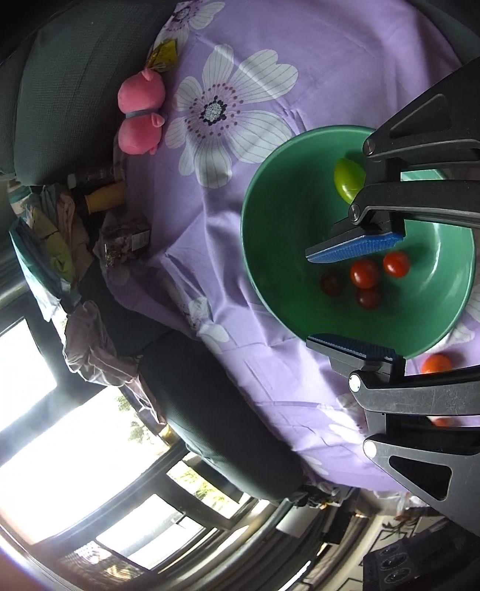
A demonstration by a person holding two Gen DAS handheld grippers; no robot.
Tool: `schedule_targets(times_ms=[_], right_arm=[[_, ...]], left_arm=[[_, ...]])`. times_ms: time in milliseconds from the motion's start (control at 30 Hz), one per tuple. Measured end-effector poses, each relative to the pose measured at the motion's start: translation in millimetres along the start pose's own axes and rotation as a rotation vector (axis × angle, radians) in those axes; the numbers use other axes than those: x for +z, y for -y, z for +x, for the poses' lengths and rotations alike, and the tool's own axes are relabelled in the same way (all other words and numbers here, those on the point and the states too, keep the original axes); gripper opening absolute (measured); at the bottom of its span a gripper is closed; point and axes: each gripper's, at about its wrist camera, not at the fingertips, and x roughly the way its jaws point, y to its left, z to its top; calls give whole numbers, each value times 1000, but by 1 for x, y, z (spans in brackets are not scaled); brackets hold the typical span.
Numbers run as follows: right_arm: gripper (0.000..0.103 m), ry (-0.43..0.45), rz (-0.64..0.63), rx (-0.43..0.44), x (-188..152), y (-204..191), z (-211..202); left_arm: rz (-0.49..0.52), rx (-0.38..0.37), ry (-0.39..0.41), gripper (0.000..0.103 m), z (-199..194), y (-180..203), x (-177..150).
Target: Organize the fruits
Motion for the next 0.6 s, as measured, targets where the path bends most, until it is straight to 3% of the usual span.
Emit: schedule_targets(times_ms=[133,200,367,600], right_arm=[[40,-11,-54,40,-5,-24,6],[40,-27,-89,69,-8,-39,10],[40,-82,-184,126,-24,-82,27],[40,-310,-195,375,-61,-138,75]], left_arm=[[-60,327,19,54,-23,-54,-6],[-133,417,13,54,-33,-84,-13],[-230,461,-10,53,-44,-138,-27],[-282,484,-59,51,-34,-164,-38]])
